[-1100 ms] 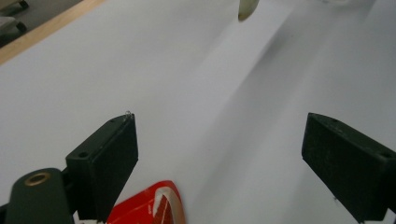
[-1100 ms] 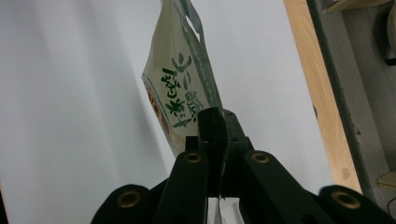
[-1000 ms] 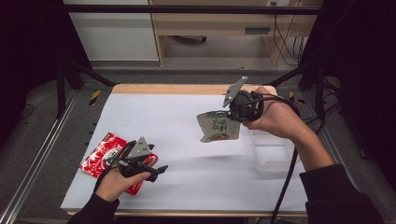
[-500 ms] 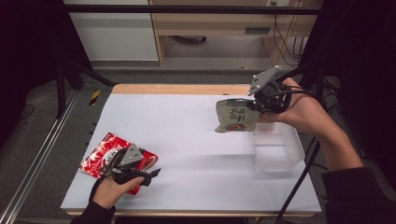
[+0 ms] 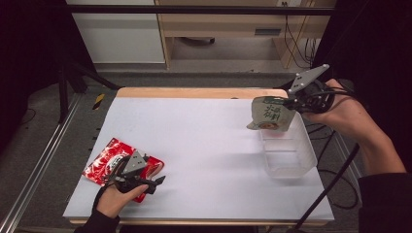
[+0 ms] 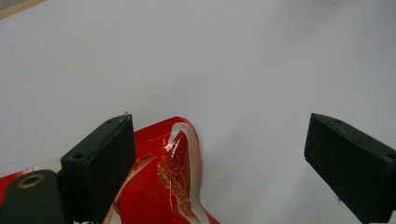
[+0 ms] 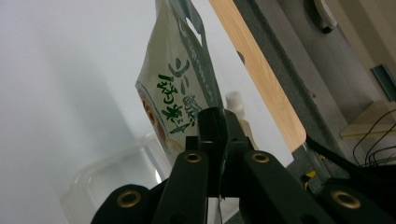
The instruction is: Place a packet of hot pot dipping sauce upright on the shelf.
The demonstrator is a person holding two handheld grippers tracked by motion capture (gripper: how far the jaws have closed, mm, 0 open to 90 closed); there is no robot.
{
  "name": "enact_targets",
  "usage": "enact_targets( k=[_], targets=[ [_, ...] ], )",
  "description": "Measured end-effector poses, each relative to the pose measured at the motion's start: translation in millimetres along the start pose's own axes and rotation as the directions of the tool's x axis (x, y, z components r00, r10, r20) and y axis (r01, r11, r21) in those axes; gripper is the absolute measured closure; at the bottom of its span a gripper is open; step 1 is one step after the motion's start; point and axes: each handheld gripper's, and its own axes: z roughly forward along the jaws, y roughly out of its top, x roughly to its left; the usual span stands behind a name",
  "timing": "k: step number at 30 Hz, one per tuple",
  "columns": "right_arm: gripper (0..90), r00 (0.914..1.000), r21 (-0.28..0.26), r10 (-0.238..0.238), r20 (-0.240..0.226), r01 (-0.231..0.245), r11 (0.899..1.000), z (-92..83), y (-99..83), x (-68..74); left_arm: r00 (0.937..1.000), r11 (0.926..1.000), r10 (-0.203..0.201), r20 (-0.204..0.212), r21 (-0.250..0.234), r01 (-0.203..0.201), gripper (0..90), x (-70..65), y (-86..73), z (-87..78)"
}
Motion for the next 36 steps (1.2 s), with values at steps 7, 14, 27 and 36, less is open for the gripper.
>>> enact_targets(
  k=[7,14,27,36],
  targets=[
    [90.0,0.9995,0.018,0.029,0.009,-0.029,0.999,4.6,-25.8,-13.0,0.9999,0.9999,-0.010,0.002,-0.003,0.010,8.9,2.7,-1.3,-0.9],
    [90.0,0.9994,0.035,0.035,-0.001,-0.035,0.999,16.6,-40.5,-23.4,0.9997,0.9997,-0.022,-0.003,-0.004,0.022,8.9,5.6,-2.4,-1.2],
    [90.0,0.9983,0.068,0.051,-0.028,-0.049,0.997,39.9,-53.3,-30.5,0.9997,0.9997,-0.026,0.002,0.001,0.026,8.9,7.5,-3.9,0.2],
    [90.0,0.9968,0.090,0.069,-0.042,-0.065,0.994,54.5,-64.2,-29.7,0.9997,0.9997,-0.023,0.002,0.002,0.023,8.9,7.0,-3.6,0.5]
  ],
)
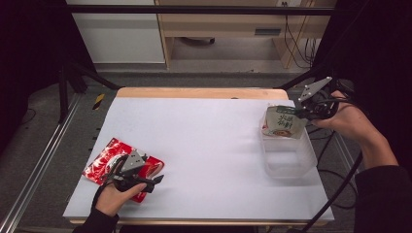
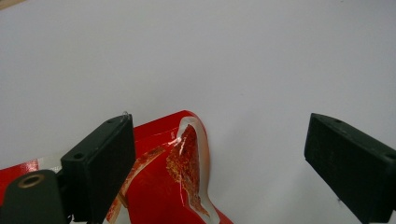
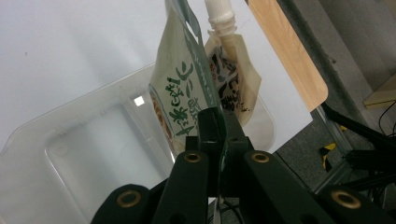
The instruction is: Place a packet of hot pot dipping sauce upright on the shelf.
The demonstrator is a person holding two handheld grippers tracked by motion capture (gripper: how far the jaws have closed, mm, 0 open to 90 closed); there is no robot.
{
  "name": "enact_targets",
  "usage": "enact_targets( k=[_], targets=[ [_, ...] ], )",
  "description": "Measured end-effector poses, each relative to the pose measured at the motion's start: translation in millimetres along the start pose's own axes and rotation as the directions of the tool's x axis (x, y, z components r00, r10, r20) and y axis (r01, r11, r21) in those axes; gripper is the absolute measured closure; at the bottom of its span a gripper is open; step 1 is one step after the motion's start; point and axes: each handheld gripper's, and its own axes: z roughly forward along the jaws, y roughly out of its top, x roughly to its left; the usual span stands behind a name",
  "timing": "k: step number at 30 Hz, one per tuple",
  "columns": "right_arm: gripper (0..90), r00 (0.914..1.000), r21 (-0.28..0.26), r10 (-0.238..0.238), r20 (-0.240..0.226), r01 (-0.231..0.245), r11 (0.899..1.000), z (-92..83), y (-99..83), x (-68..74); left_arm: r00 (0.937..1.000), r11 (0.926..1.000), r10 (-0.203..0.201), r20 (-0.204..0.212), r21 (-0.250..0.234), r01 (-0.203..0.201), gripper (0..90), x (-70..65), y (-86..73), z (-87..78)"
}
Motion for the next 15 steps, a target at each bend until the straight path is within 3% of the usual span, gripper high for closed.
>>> enact_targets(
  k=[15],
  targets=[
    [90.0,0.9987,0.015,0.037,-0.035,-0.037,0.999,25.2,-6.4,6.4,1.0000,1.0000,0.002,0.001,0.006,-0.002,9.0,-0.1,-0.1,1.6]
  ],
)
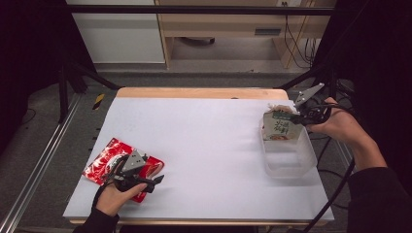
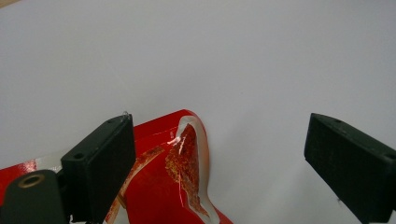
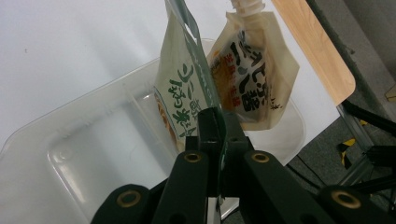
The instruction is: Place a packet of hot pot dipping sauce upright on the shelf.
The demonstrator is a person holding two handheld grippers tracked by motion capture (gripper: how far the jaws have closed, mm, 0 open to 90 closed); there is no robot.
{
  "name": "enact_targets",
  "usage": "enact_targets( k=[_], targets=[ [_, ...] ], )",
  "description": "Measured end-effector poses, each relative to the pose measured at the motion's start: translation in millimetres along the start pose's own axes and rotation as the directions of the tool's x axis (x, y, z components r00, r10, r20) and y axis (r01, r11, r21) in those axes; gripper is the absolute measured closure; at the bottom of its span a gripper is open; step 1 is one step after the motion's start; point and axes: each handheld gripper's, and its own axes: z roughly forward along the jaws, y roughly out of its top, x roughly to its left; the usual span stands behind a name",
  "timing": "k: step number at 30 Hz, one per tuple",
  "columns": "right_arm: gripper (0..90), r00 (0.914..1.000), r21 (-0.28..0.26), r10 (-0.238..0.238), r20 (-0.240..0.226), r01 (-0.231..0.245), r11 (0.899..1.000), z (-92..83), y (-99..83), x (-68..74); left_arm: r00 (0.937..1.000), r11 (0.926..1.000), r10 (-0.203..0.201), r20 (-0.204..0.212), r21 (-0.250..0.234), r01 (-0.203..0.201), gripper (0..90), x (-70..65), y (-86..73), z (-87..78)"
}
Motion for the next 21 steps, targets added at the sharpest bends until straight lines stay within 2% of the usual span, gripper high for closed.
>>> enact_targets(
  k=[7,21],
  targets=[
    [90.0,0.9990,-0.003,0.044,-0.004,-0.044,0.999,2.3,-5.6,-2.1,1.0000,1.0000,0.000,0.001,0.001,0.000,9.0,0.2,0.0,0.1],
    [87.2,0.9966,0.001,0.082,-0.005,-0.082,0.997,4.8,-13.1,-6.3,0.9999,0.9999,0.011,0.007,0.010,-0.011,9.0,-1.6,0.2,1.8]
  ],
)
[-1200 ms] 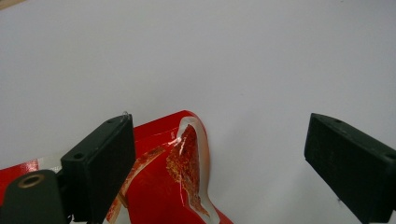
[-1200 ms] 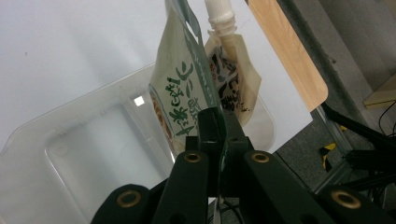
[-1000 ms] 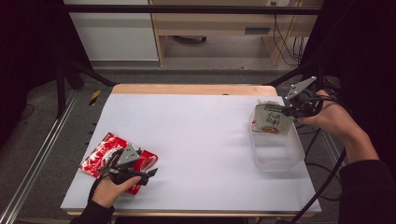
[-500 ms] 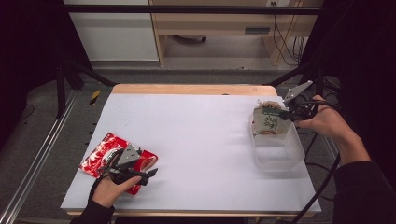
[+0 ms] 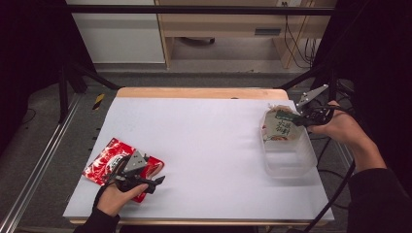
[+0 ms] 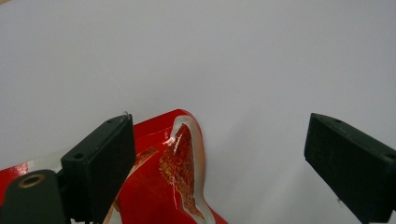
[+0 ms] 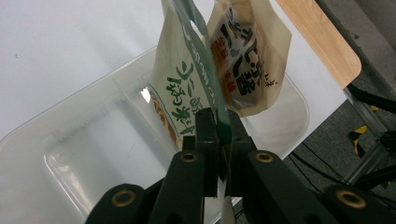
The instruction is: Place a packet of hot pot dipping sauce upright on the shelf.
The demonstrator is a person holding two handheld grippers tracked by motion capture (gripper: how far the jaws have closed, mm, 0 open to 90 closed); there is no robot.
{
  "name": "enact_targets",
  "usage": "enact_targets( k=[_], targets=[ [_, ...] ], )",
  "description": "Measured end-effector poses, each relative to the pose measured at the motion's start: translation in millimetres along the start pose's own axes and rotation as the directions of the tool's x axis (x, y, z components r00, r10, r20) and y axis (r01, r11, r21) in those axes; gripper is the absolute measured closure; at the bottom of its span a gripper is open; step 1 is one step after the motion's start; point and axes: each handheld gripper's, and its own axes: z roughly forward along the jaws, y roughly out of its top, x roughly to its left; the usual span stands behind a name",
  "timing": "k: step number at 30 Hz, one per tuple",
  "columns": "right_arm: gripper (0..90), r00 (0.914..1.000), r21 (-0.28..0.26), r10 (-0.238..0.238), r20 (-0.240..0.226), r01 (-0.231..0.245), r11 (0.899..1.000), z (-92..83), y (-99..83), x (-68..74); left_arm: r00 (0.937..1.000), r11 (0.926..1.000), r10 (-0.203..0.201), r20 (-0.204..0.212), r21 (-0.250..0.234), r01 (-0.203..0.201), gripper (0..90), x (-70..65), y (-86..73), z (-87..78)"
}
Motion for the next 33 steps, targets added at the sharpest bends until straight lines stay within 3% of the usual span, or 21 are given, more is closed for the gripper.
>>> enact_targets(
  k=[13,33],
  targets=[
    [80.0,0.9997,0.005,0.023,-0.008,-0.023,1.000,1.3,-4.7,-1.0,1.0000,1.0000,0.000,0.002,0.002,0.000,9.0,-0.9,0.0,0.8],
    [41.5,0.9984,0.005,0.051,0.025,-0.051,0.999,0.2,-4.4,5.6,1.0000,1.0000,0.004,0.003,0.002,-0.004,9.0,-1.7,0.4,0.5]
  ],
)
